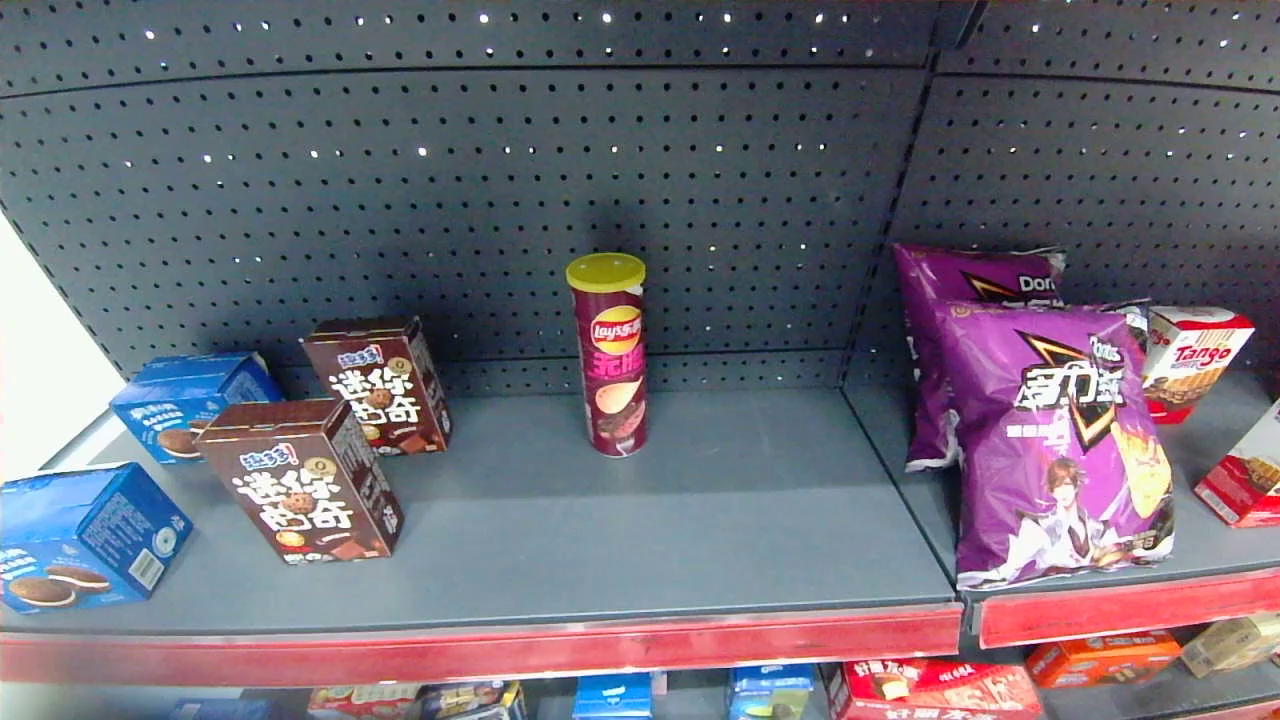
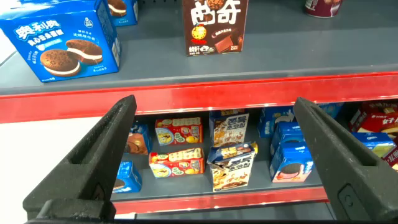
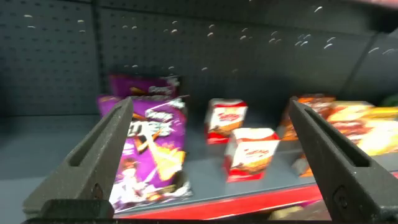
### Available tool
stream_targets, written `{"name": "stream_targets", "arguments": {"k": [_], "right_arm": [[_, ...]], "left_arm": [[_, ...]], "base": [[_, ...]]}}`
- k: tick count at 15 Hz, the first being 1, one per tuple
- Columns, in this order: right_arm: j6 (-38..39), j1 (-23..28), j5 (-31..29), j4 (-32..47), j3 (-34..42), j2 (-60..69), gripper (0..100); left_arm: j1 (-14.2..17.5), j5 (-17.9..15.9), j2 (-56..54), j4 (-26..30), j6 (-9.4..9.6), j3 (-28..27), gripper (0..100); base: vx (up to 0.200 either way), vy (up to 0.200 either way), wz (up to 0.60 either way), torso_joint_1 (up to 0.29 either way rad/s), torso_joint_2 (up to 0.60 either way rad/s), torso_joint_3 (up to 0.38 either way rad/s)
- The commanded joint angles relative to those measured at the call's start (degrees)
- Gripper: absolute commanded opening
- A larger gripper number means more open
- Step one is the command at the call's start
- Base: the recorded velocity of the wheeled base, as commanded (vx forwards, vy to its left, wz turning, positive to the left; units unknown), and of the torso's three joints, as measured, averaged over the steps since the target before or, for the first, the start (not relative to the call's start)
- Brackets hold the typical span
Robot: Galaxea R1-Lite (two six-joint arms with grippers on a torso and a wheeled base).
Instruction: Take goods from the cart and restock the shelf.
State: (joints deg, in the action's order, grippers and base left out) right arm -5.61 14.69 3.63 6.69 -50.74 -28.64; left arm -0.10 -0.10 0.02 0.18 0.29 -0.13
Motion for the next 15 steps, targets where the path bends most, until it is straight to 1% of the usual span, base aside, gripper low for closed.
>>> {"name": "stream_targets", "arguments": {"k": [1, 3, 5, 6, 8, 9, 11, 12, 13, 15], "right_arm": [[-1.42, 1.75, 0.06, 0.51, -2.61, -1.07, 100], [-2.57, 1.92, -0.21, 0.69, -3.05, -0.54, 100], [-4.41, 3.94, -0.12, 2.36, -2.70, 2.09, 100], [-4.59, 5.17, 0.15, 6.49, -2.52, 4.20, 100], [-3.62, 5.44, 0.15, 10.62, -1.38, 6.66, 100], [-2.65, 5.61, 0.15, 11.06, -0.24, 7.28, 100], [-1.16, 5.70, -0.38, 10.36, 4.59, 8.25, 100], [1.65, 5.79, -0.12, 9.04, 6.97, 9.12, 100], [2.71, 6.14, 0.67, 9.04, 7.14, 9.56, 100], [2.44, 7.11, 2.52, 8.95, 8.02, 9.56, 100]], "left_arm": [[0.01, 0.01, -0.02, -0.01, 0.06, 0.05, 100], [0.01, 0.01, -0.02, -0.01, 0.06, 0.05, 100], [0.01, 0.01, -0.02, -0.01, -0.03, 0.05, 100], [0.01, 0.01, -0.02, -0.01, -0.03, 0.05, 100], [0.01, 0.01, -0.02, -0.01, -0.03, 0.05, 100], [0.01, 0.01, -0.02, -0.01, -0.03, 0.05, 100], [0.01, 0.01, -0.02, -0.01, -0.03, 0.05, 100], [0.01, 0.01, -0.02, -0.01, -0.03, 0.05, 100], [0.01, 0.01, -0.02, -0.01, 0.06, 0.05, 100], [0.01, 0.01, -0.02, -0.01, -0.03, 0.05, 100]], "base": [[0.000, 0.000, 0.00, 0.000, 0.00, 0.000], [0.000, 0.000, 0.00, 0.000, 0.00, 0.000], [0.000, 0.000, 0.00, 0.000, 0.00, 0.000], [0.000, 0.000, 0.00, 0.000, 0.00, 0.000], [0.000, 0.000, 0.00, 0.000, 0.00, 0.000], [0.000, 0.000, 0.00, 0.000, 0.00, 0.000], [0.000, 0.000, 0.00, 0.000, 0.00, 0.000], [0.000, 0.000, 0.00, 0.000, 0.00, 0.000], [0.000, 0.000, 0.00, 0.000, 0.00, 0.000], [0.000, 0.000, 0.00, 0.000, 0.00, 0.000]]}}
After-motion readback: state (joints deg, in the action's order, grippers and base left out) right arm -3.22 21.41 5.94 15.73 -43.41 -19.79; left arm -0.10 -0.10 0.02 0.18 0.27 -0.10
